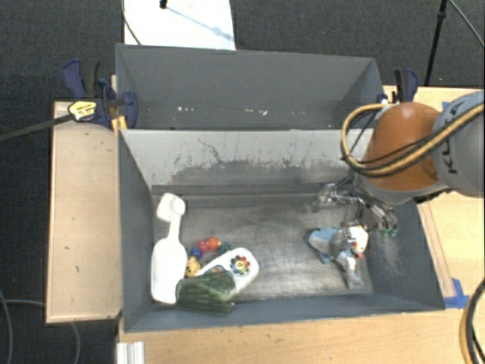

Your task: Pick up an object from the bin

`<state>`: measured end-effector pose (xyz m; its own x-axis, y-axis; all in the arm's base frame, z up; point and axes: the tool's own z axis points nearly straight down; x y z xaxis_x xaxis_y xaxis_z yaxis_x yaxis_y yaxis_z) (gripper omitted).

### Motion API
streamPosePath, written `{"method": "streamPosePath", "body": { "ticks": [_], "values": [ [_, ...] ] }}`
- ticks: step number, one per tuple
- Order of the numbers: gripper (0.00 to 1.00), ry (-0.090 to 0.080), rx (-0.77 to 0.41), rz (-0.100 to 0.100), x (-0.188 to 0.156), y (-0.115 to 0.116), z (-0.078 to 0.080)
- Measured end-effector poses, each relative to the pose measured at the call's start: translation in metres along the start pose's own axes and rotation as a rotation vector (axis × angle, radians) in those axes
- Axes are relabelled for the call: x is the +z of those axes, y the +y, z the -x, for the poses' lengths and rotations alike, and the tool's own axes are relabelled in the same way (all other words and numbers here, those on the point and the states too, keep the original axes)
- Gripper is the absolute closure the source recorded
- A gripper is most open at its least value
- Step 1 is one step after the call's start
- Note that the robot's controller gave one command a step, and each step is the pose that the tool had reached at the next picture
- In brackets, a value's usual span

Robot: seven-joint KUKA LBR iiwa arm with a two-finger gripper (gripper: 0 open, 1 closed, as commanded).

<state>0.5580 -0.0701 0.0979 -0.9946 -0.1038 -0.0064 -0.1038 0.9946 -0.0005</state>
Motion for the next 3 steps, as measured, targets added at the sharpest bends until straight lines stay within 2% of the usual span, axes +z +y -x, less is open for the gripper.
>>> {"method": "streamPosePath", "body": {
  "ticks": [1, 2, 3],
  "values": [
    [0.00, 0.006, -0.014, 0.001, 0.012, -0.019, -0.012],
    [0.00, 0.001, 0.141, 0.000, -0.001, -0.041, -0.020],
    [0.00, 0.003, 0.047, 0.000, 0.022, -0.025, -0.031]
  ]
}}
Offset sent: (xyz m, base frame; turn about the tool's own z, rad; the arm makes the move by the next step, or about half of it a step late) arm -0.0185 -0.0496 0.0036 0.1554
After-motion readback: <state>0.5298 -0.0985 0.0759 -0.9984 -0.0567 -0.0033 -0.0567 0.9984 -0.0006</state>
